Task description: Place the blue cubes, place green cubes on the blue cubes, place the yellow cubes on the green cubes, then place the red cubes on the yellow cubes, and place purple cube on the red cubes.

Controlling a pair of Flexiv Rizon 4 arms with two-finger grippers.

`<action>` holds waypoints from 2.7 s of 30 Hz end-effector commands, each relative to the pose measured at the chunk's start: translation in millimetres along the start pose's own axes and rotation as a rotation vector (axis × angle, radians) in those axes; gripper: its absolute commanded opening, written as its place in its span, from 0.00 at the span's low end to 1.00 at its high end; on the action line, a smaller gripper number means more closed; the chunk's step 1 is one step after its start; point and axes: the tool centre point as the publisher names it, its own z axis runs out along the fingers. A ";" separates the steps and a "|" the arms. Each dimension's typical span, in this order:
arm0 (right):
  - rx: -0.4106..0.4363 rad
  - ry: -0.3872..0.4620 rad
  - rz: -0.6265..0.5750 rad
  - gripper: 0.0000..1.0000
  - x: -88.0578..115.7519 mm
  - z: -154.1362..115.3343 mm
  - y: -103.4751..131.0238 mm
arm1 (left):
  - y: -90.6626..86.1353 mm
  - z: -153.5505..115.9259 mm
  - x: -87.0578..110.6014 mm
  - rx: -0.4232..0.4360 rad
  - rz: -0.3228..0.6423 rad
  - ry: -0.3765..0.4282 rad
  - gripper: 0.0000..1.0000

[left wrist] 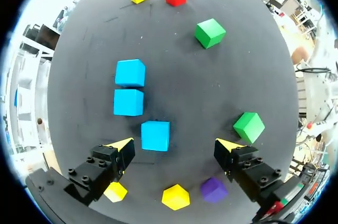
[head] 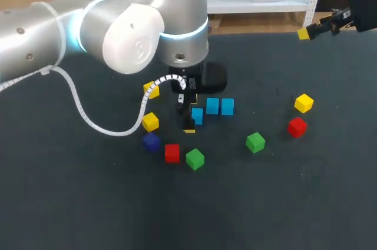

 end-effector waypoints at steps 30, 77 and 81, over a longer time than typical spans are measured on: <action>-0.003 -0.002 -0.001 1.00 0.3 0.5 -0.5 | 30.9 15.6 5.1 -0.003 -0.060 0.002 0.00; -0.003 -0.002 -0.001 1.00 0.3 0.5 -0.5 | 56.8 19.0 1.6 0.036 0.088 -0.011 0.00; -0.003 -0.002 -0.001 1.00 0.3 0.5 -0.5 | 58.6 18.8 0.5 0.036 0.088 -0.014 0.00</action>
